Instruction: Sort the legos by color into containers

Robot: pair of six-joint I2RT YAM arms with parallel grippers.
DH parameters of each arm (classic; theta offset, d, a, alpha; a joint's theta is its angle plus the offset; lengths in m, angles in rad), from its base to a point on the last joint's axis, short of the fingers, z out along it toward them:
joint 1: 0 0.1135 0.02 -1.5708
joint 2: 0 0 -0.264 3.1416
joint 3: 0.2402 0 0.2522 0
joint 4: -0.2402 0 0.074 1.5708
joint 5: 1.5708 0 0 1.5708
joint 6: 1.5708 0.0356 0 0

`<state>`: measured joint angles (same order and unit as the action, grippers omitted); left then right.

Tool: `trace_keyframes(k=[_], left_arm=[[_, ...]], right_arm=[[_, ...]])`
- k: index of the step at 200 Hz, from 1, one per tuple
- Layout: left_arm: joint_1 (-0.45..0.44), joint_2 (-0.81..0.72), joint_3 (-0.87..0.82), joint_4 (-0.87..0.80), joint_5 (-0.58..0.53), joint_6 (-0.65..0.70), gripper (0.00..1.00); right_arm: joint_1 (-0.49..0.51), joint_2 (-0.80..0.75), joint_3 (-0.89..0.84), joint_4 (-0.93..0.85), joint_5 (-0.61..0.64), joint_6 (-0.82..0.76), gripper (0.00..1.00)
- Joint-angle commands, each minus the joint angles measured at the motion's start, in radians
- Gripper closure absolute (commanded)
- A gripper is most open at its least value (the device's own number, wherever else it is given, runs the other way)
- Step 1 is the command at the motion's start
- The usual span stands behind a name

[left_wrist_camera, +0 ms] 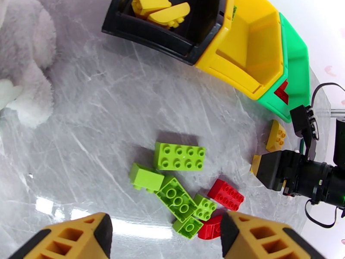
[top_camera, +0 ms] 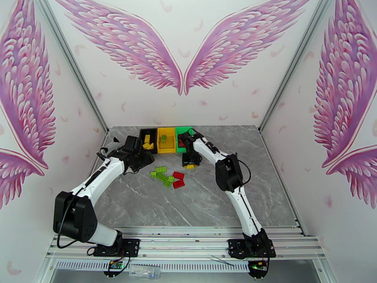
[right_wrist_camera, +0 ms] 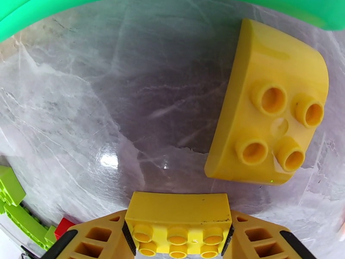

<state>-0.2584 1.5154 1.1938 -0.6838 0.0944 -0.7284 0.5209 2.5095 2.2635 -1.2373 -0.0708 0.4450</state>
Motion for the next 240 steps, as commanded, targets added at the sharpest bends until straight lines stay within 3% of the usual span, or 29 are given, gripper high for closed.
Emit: trace_keyframes(k=[1,65,103,153,197,240], left_arm=[[-0.003,0.040,0.040,0.059,0.068,-0.029,0.30],[0.029,0.186,0.177,0.188,0.216,-0.127,0.32],[0.074,0.259,0.283,0.197,0.226,-0.175,0.35],[0.155,0.286,0.307,0.253,0.227,-0.264,0.35],[0.175,0.308,0.325,0.246,0.236,-0.261,0.36],[0.188,0.296,0.318,0.253,0.229,-0.266,0.36]], right_arm=[[-0.002,-0.065,-0.035,0.043,-0.023,0.035,0.51],[-0.002,-0.210,-0.194,0.321,-0.332,0.165,0.53],[-0.002,-0.183,-0.247,0.621,-0.593,0.351,0.53],[0.002,-0.084,-0.232,1.017,-0.742,0.615,0.55],[0.015,0.068,-0.106,1.310,-0.798,0.851,0.54],[0.033,0.272,0.205,1.435,-0.798,1.035,0.54]])
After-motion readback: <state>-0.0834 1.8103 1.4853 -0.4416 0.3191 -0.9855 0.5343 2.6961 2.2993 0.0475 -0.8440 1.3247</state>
